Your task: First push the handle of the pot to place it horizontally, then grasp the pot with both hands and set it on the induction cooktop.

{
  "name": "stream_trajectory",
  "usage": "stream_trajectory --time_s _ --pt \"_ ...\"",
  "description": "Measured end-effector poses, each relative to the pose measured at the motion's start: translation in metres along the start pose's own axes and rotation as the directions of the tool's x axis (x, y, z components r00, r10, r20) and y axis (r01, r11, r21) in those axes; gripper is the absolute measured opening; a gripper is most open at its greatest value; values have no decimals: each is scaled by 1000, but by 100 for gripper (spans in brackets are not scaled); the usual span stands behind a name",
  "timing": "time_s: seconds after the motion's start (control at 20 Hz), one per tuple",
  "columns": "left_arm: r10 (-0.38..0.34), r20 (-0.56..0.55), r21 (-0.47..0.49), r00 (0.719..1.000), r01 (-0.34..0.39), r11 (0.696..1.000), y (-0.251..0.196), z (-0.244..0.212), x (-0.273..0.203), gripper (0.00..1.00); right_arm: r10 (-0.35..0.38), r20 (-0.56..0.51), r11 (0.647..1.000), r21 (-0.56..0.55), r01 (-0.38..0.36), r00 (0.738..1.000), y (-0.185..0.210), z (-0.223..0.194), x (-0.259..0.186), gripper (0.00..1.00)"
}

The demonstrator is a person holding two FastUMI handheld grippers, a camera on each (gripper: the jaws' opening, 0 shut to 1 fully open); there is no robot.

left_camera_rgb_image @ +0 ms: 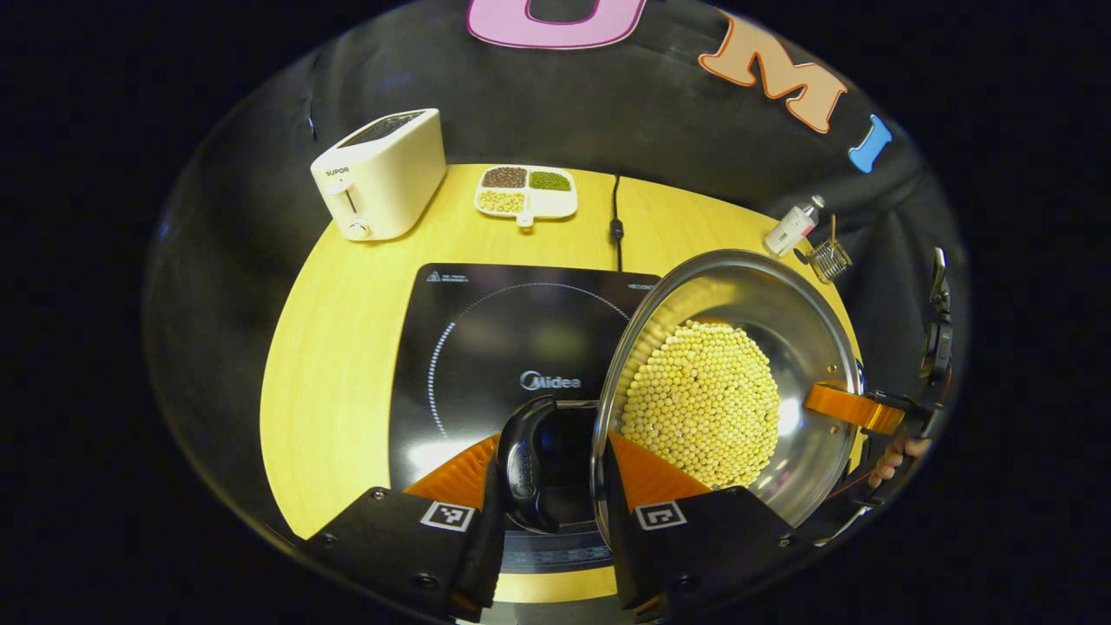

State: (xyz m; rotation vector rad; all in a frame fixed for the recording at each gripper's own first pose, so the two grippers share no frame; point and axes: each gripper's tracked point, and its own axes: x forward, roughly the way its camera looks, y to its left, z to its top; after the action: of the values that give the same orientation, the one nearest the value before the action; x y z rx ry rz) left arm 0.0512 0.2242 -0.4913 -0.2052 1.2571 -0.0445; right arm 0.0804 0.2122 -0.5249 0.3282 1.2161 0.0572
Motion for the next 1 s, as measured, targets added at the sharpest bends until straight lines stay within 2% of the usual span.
stream_trajectory --time_s 0.15,0.2,0.6,0.65,0.7,1.0 --pt "-8 -7 3 1000 8 1000 25 -1 1 53 -12 -7 1000 8 12 1000 23 -9 5 46" --pt "-11 -11 -2 1000 11 1000 35 -1 0 53 -15 -9 1000 9 15 1000 31 -11 9 39" --pt "-8 -25 -18 1000 8 1000 88 -1 11 53 -21 -42 1000 1 21 999 75 -20 39 39" --pt "-8 -10 -11 1000 7 1000 92 2 12 53 -17 -36 1000 10 18 999 79 -18 42 53" --pt "-8 -1 -1 1000 8 1000 95 5 13 53 -17 -31 1000 4 17 999 82 -18 43 46" --pt "5 45 56 999 -7 998 110 28 20 52 -6 -50 999 40 8 999 95 -10 61 46"
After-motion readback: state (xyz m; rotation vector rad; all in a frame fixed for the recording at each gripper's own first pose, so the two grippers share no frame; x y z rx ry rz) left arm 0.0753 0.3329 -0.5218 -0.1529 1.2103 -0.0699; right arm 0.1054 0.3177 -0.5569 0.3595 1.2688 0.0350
